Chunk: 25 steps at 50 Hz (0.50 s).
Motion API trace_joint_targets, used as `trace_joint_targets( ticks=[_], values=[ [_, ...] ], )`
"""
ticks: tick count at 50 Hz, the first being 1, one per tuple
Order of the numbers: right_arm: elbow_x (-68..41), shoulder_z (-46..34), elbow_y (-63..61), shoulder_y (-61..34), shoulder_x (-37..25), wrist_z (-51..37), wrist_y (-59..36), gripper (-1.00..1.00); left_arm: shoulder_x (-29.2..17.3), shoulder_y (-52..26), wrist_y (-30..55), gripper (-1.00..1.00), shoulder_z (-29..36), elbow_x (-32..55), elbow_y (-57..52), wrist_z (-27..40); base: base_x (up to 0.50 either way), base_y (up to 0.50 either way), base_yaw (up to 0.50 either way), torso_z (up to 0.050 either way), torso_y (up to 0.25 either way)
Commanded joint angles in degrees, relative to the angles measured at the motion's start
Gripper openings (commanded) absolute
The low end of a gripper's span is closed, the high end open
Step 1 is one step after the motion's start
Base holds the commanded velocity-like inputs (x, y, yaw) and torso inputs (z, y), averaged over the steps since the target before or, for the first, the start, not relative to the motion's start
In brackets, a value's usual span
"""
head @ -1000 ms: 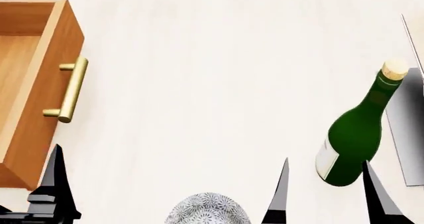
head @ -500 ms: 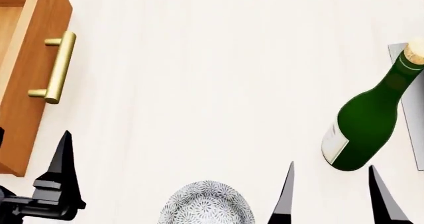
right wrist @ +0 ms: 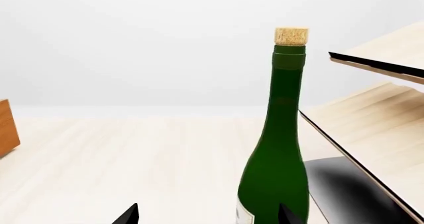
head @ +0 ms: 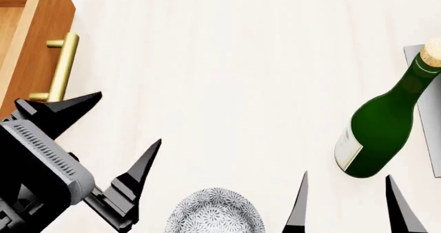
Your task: Put the bowl on top of the cabinet.
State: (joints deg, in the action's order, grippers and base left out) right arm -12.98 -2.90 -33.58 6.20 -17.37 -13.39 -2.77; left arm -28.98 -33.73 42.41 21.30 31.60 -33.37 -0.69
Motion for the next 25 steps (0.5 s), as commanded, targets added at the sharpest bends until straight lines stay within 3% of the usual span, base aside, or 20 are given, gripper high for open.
trace_joint_targets(
  ticks=[1,8,17,25],
  values=[
    [0.1,-0.5,0.0,0.1,-0.4,-0.1,-0.1,1.00,-3.9,-8.5,3.9,1.00,11.9,-3.3,1.5,-9.0,0.00,0.00,0.00,0.000,0.000],
    [-0.5,0.1,-0.1,0.7,-0.8,-0.1,0.5,1.00,-2.6,-13.7,11.0,1.00,15.4,-0.5,3.0,-13.0,0.00,0.00,0.00,0.000,0.000],
    [-1.0,0.5,-0.1,1.1,-1.2,-0.2,0.7,1.00,-2.6,-15.8,11.5,1.00,22.6,-3.2,5.1,-16.6,0.00,0.00,0.00,0.000,0.000],
    [-1.0,0.4,0.1,1.1,-1.3,-0.3,0.9,1.00,-1.2,-16.5,11.3,1.00,23.5,-3.7,7.8,-17.0,0.00,0.00,0.00,0.000,0.000]
  ],
)
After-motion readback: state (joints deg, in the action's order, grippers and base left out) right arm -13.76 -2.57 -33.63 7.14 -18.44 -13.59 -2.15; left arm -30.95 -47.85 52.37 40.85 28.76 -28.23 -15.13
